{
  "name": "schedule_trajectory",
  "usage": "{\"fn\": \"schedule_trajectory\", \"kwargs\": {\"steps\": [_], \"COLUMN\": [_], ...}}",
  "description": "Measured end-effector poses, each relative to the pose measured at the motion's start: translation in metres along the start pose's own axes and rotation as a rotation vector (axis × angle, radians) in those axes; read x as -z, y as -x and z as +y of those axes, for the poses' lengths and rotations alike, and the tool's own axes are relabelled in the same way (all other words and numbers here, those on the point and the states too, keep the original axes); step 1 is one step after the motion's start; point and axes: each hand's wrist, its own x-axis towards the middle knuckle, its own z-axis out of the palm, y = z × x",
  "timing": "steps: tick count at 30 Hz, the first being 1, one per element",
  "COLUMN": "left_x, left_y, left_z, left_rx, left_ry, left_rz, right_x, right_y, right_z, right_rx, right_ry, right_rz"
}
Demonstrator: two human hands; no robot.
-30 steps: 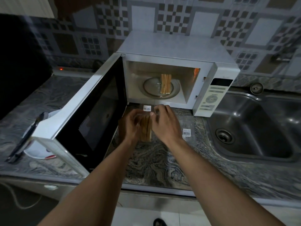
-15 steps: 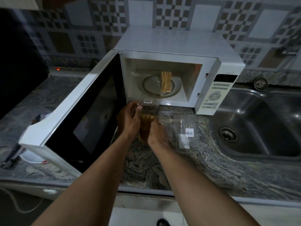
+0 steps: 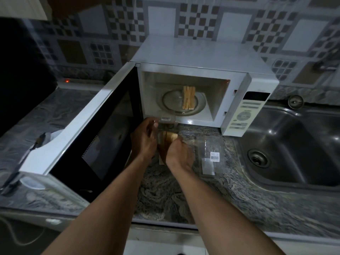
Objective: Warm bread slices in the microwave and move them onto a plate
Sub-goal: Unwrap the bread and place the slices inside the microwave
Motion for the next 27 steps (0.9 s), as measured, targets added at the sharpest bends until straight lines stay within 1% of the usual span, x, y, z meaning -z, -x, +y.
{"fn": "schedule_trajectory", "kwargs": {"steps": [6, 12, 19, 22, 25, 27], "left_x": [0.002, 0.007, 0.018, 0.024, 0.028, 0.029], "left_y": [0.0, 0.006, 0.017, 0.024, 0.033, 0.035], "left_z": [0.001, 0.004, 0.01, 0.017, 0.017, 0.016], "left_rx": [0.015, 0.029, 0.046, 0.087, 0.035, 0.058], "left_ry": [-0.039, -0.04, -0.071, -0.112, -0.163, -0.201], "left_rz": [-0.02, -0.055, -0.097, -0.121, -0.119, -0.102], "right_x": [0.019, 0.042, 0.063, 0.069, 0.077, 0.081], "right_y": [0.009, 0.02, 0.012, 0.006, 0.003, 0.002], "right_z": [0.005, 0.013, 0.016, 0.016, 0.015, 0.014], "right_rx": [-0.047, -0.099, -0.129, -0.115, -0.112, -0.104], "right_ry": [-0.038, -0.062, -0.065, -0.063, -0.062, -0.062], "right_rz": [-0.038, -0.039, 0.006, 0.011, 0.027, 0.048]}}
